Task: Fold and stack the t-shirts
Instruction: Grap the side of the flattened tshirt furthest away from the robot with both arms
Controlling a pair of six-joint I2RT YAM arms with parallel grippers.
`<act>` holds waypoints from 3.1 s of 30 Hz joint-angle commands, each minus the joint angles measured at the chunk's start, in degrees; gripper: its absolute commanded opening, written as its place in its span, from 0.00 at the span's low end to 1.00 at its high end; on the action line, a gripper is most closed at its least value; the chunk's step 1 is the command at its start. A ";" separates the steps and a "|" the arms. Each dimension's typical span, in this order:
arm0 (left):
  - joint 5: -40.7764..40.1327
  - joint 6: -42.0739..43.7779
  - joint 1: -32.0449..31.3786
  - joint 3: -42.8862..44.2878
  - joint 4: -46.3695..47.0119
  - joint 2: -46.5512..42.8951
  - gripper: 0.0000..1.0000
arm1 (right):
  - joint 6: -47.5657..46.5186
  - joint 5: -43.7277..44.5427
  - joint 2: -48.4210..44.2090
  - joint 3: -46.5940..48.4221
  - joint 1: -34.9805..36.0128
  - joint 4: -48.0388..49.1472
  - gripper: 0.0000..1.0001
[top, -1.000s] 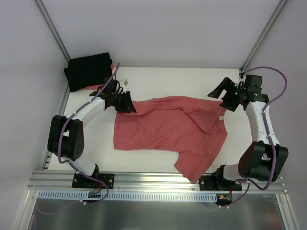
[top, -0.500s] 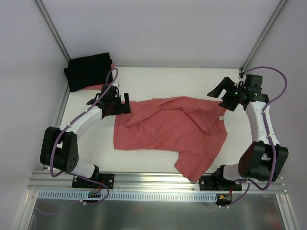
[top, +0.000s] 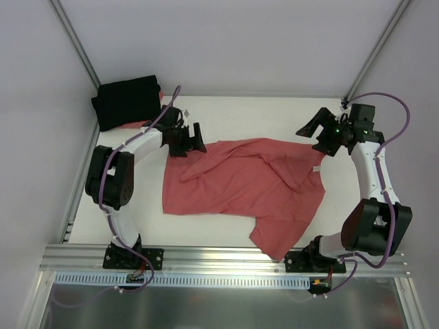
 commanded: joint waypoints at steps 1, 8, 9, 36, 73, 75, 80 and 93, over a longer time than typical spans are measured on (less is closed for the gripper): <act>10.84 -2.33 0.82 5.57 -7.27 1.72 0.95 | -0.60 -0.03 0.09 2.43 0.31 -0.05 0.99; 12.96 -3.22 3.20 3.56 -14.39 -1.43 0.81 | -0.77 0.06 0.62 1.99 0.40 0.22 0.99; 12.78 -2.52 3.11 2.78 -16.23 -2.04 0.81 | -0.68 -0.03 0.70 1.91 0.31 0.39 1.00; -2.67 2.33 3.73 1.18 -15.98 -8.37 0.00 | -0.24 -0.30 -0.53 0.32 0.40 0.74 0.99; -3.22 9.00 1.44 7.36 -4.64 -7.74 0.00 | -0.77 -0.12 1.58 0.24 0.22 -0.14 0.99; -2.60 8.92 1.09 5.50 -4.82 -9.42 0.00 | -0.60 -0.47 1.76 0.32 0.22 -0.05 0.99; -2.42 9.44 -0.67 -0.12 -5.43 -14.61 0.00 | -0.51 -0.82 1.85 0.24 0.22 0.22 1.00; -1.81 13.39 -1.46 -10.41 -6.93 -15.76 0.65 | -0.25 -1.09 0.44 -0.64 0.31 -0.04 0.99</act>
